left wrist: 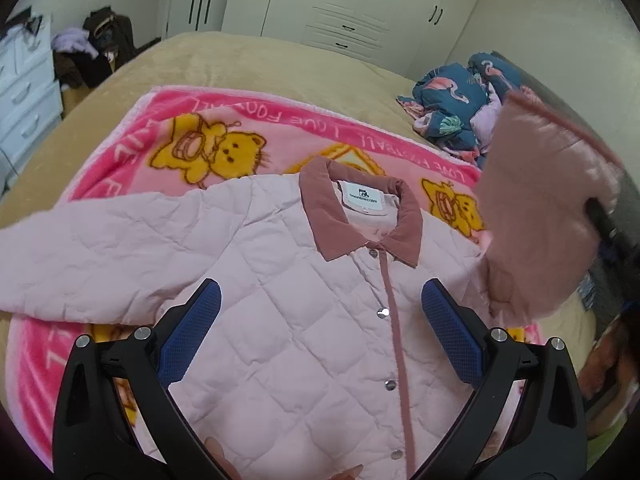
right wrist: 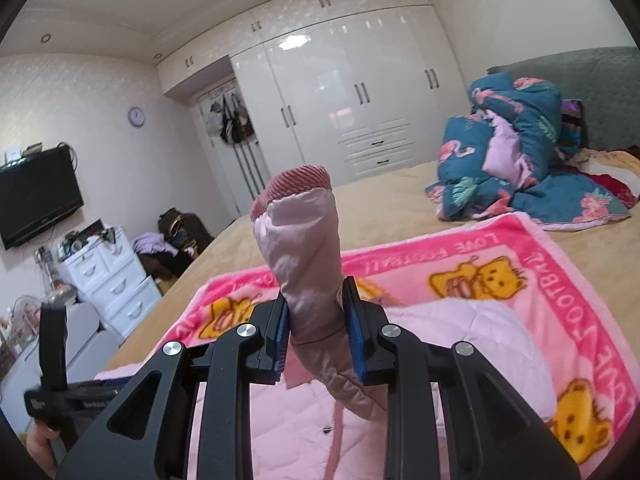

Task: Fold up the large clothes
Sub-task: 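Lift the sleeve with the right tool and carry it across the jacket front, then lay the sleeve on the jacket front and open the right tool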

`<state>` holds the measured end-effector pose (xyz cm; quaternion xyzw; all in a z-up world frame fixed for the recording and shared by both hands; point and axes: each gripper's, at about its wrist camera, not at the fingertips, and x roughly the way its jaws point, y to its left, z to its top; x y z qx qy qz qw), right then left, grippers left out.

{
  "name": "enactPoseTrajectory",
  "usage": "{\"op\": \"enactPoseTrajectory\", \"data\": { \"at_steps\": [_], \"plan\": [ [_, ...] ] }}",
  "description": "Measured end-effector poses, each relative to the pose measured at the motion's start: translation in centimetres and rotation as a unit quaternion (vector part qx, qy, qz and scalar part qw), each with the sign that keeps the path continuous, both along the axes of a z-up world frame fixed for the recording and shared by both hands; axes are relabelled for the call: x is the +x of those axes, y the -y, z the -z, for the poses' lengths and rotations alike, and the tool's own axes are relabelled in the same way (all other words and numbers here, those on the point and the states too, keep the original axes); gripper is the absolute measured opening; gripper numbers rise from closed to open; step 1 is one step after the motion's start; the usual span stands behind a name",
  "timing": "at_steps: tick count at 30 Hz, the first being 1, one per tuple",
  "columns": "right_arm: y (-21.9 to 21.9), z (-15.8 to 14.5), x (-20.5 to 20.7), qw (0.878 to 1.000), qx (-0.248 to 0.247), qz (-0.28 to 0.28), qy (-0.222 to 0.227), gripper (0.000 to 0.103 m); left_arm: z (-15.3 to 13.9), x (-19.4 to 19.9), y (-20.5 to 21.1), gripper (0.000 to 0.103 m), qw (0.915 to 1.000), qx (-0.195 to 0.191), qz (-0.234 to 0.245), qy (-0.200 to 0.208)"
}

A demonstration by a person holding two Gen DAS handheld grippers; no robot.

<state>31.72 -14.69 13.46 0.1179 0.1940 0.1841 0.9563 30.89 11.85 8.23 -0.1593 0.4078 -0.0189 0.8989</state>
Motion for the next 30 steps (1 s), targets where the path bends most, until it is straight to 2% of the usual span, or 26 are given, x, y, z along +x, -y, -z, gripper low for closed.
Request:
{"op": "enactPoseTrajectory", "data": {
  "at_steps": [3,7,11,16,22,24,25,27,29,30],
  "plan": [
    [-1.7,1.2,0.1,1.0,-0.003,-0.012,-0.005,0.024,0.3,0.0,-0.8,0.094,0.9992,-0.04,0.002,-0.004],
    [-3.9,4.0,0.2,0.999,-0.006,-0.023,-0.022,0.024,0.5,-0.1,-0.7,0.094,0.9992,-0.04,0.002,0.001],
    [-5.7,6.9,0.4,0.998,-0.013,-0.033,-0.043,0.024,1.0,-0.1,-0.8,0.094,0.998,-0.063,0.002,-0.006],
    [-8.0,10.7,0.4,0.995,-0.021,-0.044,-0.082,0.024,0.5,-0.4,-1.1,0.094,0.996,-0.088,-0.006,0.015],
    [-10.5,13.5,-0.3,0.99,-0.033,-0.081,-0.107,0.03,2.1,0.4,-0.2,0.094,0.9931,-0.117,0.011,-0.011],
    [-11.0,14.0,-0.4,0.987,-0.039,-0.099,-0.12,0.041,3.0,0.6,-0.2,0.094,0.9913,-0.13,0.013,-0.021],
    [-11.5,14.4,-0.6,0.984,-0.041,-0.116,-0.131,0.044,3.5,0.8,-0.2,0.094,0.9894,-0.142,0.014,-0.028],
    [-12.1,15.0,-1.1,0.978,-0.046,-0.137,-0.149,0.064,4.5,0.9,-0.3,0.094,0.9856,-0.163,0.014,-0.041],
    [-12.7,15.6,-1.9,0.972,-0.054,-0.157,-0.164,0.079,5.3,1.0,-0.5,0.094,0.9837,-0.172,0.011,-0.051],
    [-13.1,16.0,-2.3,0.968,-0.061,-0.166,-0.177,0.082,5.7,1.1,-0.6,0.094,0.9833,-0.172,0.009,-0.057]
  ]
}}
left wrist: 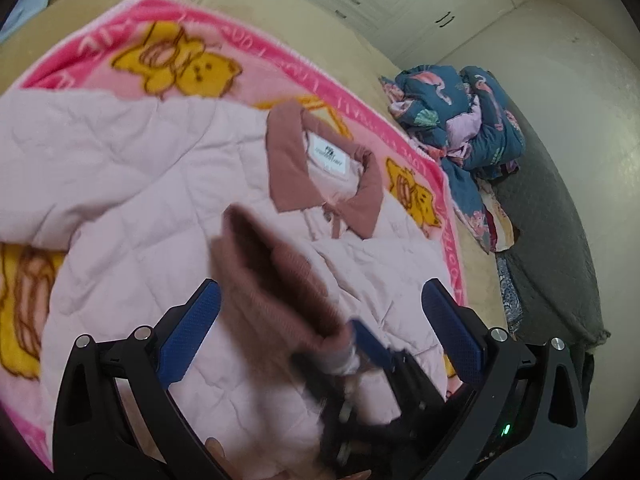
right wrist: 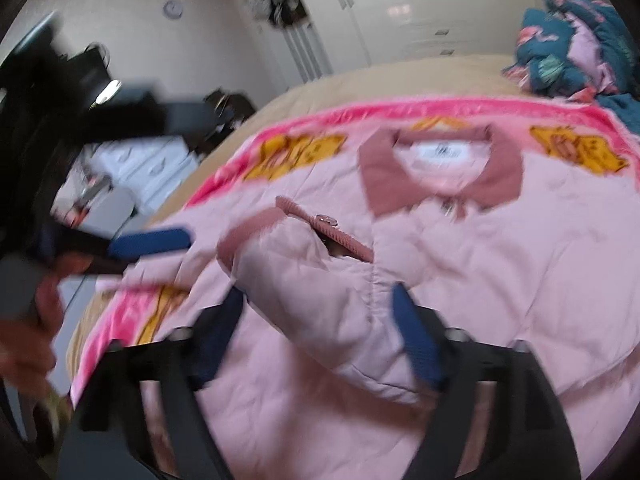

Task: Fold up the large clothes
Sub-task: 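Lay the sleeve on the jacket front and open the right tool, then grasp the mauve-trimmed front edge with the left tool and lift it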

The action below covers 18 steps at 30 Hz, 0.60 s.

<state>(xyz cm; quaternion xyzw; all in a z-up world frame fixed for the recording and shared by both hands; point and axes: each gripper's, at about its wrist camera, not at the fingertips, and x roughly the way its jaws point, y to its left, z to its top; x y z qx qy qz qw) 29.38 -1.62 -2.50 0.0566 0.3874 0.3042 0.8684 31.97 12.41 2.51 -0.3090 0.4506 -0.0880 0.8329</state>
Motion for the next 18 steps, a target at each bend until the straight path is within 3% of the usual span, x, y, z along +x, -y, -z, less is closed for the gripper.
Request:
{"op": "enactPoseTrajectory", "data": {
  "at_steps": [2,6,13,16,18],
  "plan": [
    [-0.3,0.6,-0.9,0.999,-0.002,-0.024,-0.024,0.084,0.9,0.0,-0.2,0.094,0.9999,0.001,-0.002,-0.015],
    [1.6,0.4,-2.9,0.999,0.014,-0.027,-0.029,0.088,3.8,-0.1,-0.4,0.094,0.9985,-0.002,-0.003,-0.054],
    [9.2,-0.8,-4.9,0.999,0.003,0.049,-0.015,0.088,8.8,0.1,0.0,0.094,0.9932,-0.025,-0.014,-0.113],
    [12.6,-1.2,-5.5,0.996,-0.007,0.087,-0.006,0.088,9.7,0.2,0.6,0.094,0.9925,-0.032,-0.019,-0.117],
    [14.6,-1.2,-5.6,0.994,-0.006,0.11,-0.009,0.088,9.7,0.3,1.2,0.094,0.9932,-0.017,-0.019,-0.114]
  ]
}}
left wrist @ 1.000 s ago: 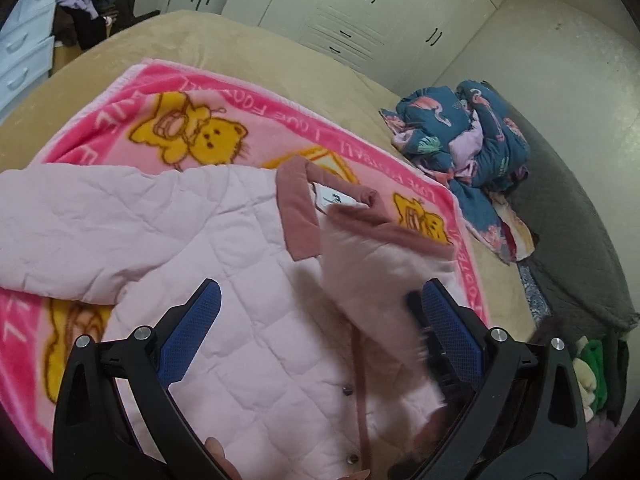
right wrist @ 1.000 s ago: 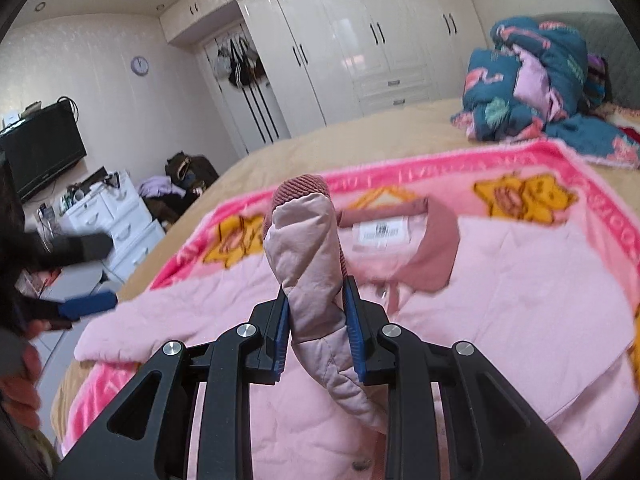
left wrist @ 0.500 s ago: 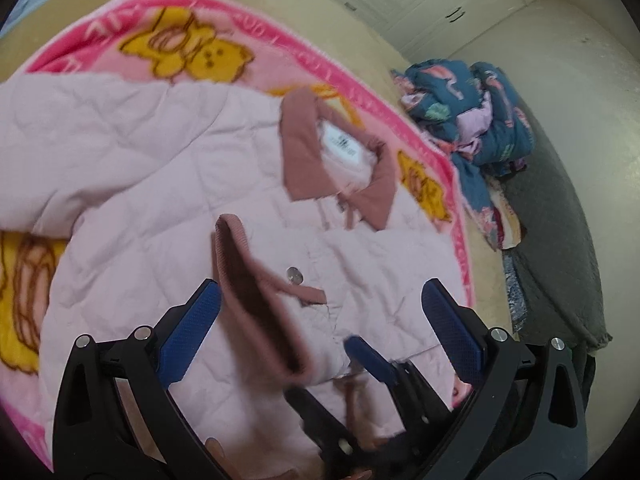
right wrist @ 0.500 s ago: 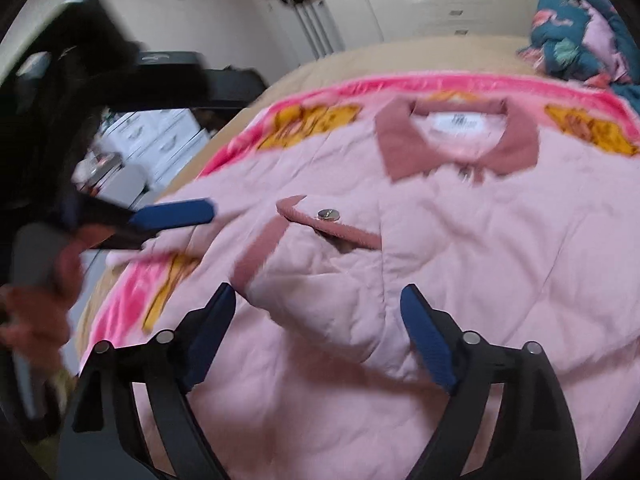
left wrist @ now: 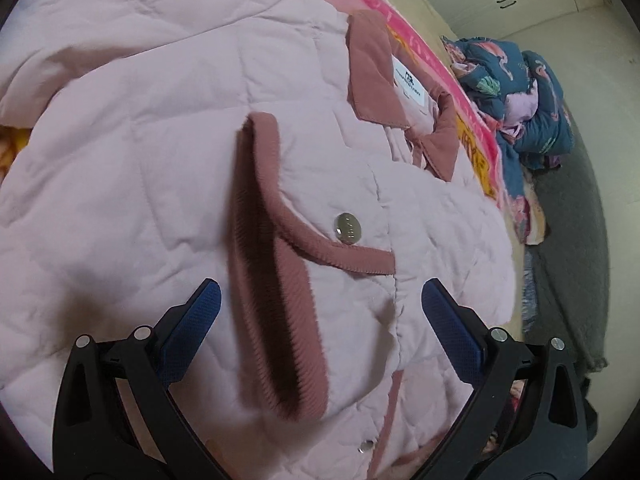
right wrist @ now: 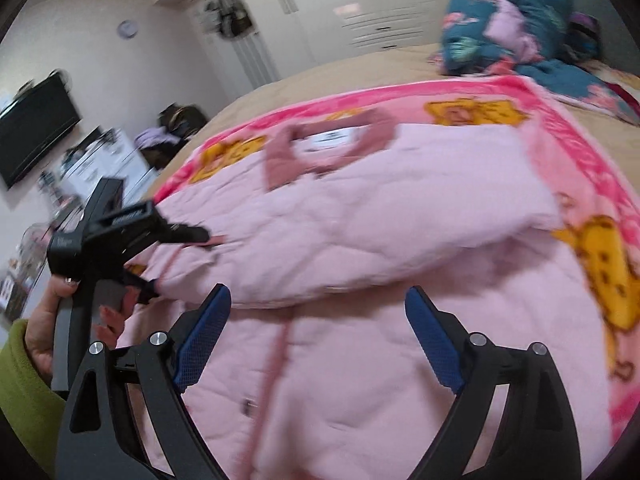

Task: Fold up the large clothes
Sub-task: 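Grasp the mauve-trimmed front edge with the left tool and lift it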

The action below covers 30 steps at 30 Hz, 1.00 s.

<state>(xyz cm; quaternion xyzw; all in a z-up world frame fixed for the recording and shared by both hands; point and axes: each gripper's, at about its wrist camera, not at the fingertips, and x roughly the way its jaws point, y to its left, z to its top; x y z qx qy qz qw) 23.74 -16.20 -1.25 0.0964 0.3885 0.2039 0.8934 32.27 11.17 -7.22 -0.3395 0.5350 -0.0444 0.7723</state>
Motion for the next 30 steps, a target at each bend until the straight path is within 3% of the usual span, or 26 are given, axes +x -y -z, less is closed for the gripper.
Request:
{"op": "enactPoseTrajectory", "data": {
  "at_steps": [2,4,5,7,10,12,15,18,20,23,30],
  "plan": [
    [1.8,0.1,0.0,1.0,-0.002,0.02,0.002,0.088,-0.2,0.3,0.9,0.087,0.9998,0.018,0.009,0.004],
    [3.6,0.1,-0.2,0.999,-0.004,0.042,0.002,0.088,-0.4,0.6,1.2,0.071,0.9992,0.039,0.01,0.002],
    [4.2,0.1,-0.2,0.999,-0.004,0.05,0.003,0.088,-0.6,0.7,1.3,0.068,0.9986,0.051,0.011,0.006],
    [5.5,0.3,-0.3,0.998,0.0,0.066,0.002,0.088,-1.0,0.8,1.7,0.041,0.9975,0.064,0.022,0.02],
    [6.9,0.5,-0.1,0.996,0.009,0.083,-0.002,0.088,-2.2,1.2,2.0,0.018,0.996,0.072,0.035,0.04],
    [7.6,0.4,0.0,0.996,0.012,0.092,-0.002,0.088,-4.5,1.5,2.0,0.009,0.9934,0.075,0.045,0.074],
    [8.6,-0.1,-0.4,0.993,0.017,0.113,0.011,0.088,-8.6,1.9,2.2,0.006,0.9855,0.103,0.054,0.124],
    [9.3,-0.8,-0.4,0.992,0.021,0.125,0.024,0.088,-13.2,1.7,2.1,0.006,0.9713,0.142,0.057,0.182],
    [9.6,-1.2,-0.3,0.991,0.016,0.13,0.03,0.088,-14.3,1.6,1.9,0.006,0.9654,0.159,0.063,0.197],
    [9.9,-1.7,0.0,0.99,0.002,0.137,0.041,0.088,-13.0,2.0,1.5,0.006,0.9655,0.175,0.069,0.181],
    [9.0,-2.9,2.7,0.989,-0.03,0.133,0.056,0.088,-6.7,2.5,0.0,0.007,0.9674,0.215,0.055,0.123]
  ]
}}
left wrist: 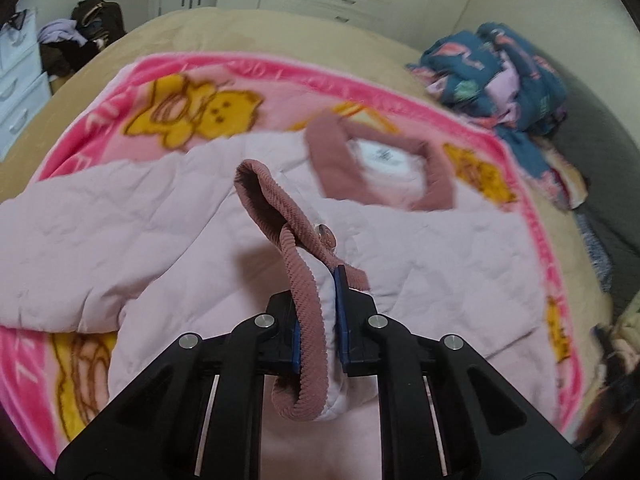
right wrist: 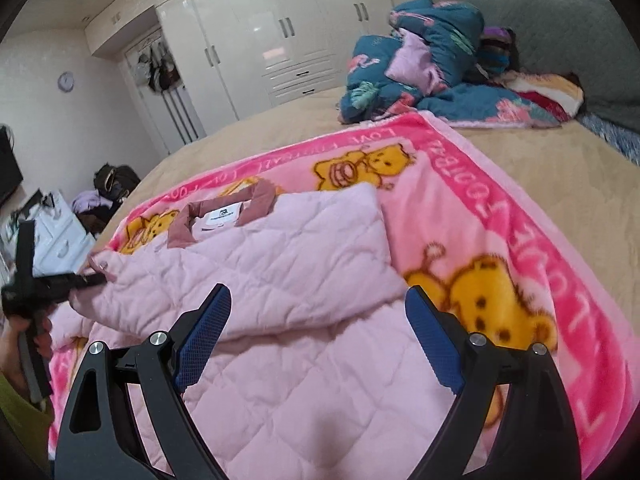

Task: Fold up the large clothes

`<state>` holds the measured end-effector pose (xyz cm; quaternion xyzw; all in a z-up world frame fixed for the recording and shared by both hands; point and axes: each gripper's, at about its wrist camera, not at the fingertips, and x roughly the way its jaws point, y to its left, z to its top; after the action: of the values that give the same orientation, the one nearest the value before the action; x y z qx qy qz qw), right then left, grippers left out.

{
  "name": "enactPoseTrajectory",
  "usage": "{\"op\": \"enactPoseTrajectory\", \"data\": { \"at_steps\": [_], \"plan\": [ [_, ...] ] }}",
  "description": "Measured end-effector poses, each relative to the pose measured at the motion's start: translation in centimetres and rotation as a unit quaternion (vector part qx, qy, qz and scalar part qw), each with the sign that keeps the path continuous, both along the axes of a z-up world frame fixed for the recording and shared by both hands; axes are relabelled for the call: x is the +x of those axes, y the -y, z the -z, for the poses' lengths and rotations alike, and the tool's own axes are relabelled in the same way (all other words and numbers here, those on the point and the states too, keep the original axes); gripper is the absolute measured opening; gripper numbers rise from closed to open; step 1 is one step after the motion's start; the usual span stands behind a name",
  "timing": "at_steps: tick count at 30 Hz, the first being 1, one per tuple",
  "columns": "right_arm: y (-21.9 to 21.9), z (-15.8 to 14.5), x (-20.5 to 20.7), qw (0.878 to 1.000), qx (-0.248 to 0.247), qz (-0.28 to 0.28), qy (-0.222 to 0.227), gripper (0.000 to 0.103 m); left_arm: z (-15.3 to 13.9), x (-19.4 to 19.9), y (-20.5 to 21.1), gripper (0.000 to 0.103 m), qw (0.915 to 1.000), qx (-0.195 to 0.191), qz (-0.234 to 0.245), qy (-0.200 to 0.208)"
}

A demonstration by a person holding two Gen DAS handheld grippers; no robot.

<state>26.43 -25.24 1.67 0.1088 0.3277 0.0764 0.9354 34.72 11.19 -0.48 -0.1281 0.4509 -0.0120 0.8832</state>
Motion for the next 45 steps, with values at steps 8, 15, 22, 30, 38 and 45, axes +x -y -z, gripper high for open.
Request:
{"op": "enactPoseTrajectory", "data": {
  "at_steps": [8,15,22,30,38,45],
  "plan": [
    [-3.9,0.6,5.2,0.998,-0.04,-0.047,-0.025,0.088,3.4,-0.2,-0.6,0.008,0.9994,0.018,-0.008,-0.027],
    [-7.1,3.3,9.0,0.993,-0.054,-0.082,-0.064,0.088,4.5,-0.2,-0.9,0.009,0.999,0.023,-0.008,-0.037],
    [-5.5,8.5,12.0,0.986,-0.07,-0.03,-0.148,0.088,5.9,-0.2,-1.2,0.014,0.9987,0.022,-0.01,-0.044],
    [-4.8,8.5,11.1,0.987,-0.027,-0.018,-0.154,0.088,5.9,-0.5,-1.0,0.017,0.9984,0.026,-0.011,-0.048],
    [-3.7,6.1,7.8,0.988,0.05,-0.024,-0.141,0.089,4.9,-1.5,-0.7,0.029,0.9984,0.025,-0.008,-0.05],
    [-4.2,3.8,5.1,0.991,0.058,-0.025,-0.116,0.099,2.9,-3.5,-0.2,0.072,0.9996,0.008,-0.001,-0.029]
  ]
}}
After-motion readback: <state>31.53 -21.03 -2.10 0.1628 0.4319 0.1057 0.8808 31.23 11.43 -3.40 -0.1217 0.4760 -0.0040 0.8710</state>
